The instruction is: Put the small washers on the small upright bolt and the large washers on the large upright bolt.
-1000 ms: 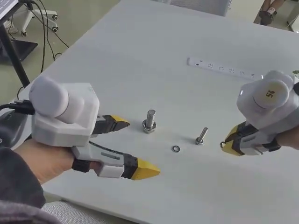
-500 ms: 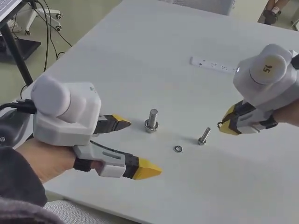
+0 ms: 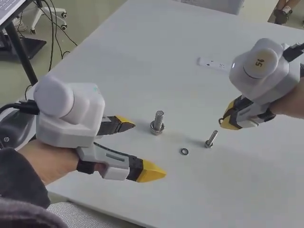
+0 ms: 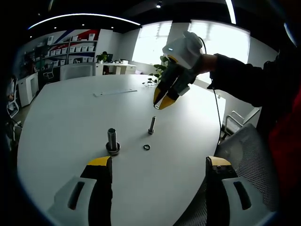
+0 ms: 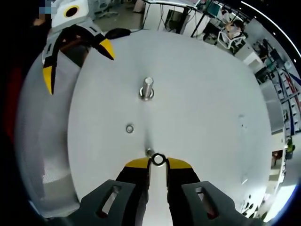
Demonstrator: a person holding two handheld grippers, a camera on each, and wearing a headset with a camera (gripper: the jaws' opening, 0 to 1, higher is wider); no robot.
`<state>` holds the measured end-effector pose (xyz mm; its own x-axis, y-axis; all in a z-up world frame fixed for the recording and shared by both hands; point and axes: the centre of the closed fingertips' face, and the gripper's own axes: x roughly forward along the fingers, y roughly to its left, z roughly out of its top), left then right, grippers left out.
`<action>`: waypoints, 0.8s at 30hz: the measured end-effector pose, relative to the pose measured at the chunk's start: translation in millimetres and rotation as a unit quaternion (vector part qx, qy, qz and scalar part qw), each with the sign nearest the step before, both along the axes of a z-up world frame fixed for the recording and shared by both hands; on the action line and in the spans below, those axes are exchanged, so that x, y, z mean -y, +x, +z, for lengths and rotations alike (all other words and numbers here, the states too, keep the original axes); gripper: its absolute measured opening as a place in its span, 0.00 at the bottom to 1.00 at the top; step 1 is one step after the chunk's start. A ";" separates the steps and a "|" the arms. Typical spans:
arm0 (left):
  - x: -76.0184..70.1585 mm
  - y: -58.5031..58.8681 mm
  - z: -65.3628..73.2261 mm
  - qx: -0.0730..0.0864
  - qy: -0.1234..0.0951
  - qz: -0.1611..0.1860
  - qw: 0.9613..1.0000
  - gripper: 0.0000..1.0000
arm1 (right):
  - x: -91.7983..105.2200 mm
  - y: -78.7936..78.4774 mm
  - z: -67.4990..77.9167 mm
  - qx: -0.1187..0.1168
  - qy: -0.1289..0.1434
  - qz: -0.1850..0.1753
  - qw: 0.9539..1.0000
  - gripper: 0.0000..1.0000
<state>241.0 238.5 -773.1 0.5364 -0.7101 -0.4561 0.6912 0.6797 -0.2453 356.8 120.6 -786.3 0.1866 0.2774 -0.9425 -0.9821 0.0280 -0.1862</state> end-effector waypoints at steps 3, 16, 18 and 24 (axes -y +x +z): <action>-0.6 0.1 -0.4 -0.001 0.000 0.002 1.000 0.81 | -1.3 -0.7 -4.9 -0.008 -0.002 0.001 1.000 0.14; -1.7 -0.6 -1.8 -0.004 0.001 0.005 1.000 0.81 | 1.4 -1.1 -24.6 -0.030 -0.020 0.005 0.999 0.14; -1.8 -0.5 -1.9 -0.004 0.001 0.005 1.000 0.81 | 1.4 -1.5 -25.5 -0.032 -0.020 0.005 0.999 0.14; -2.5 -0.7 -3.2 -0.007 0.002 0.006 1.000 0.80 | 1.8 -1.7 -29.5 -0.036 -0.023 0.005 0.999 0.13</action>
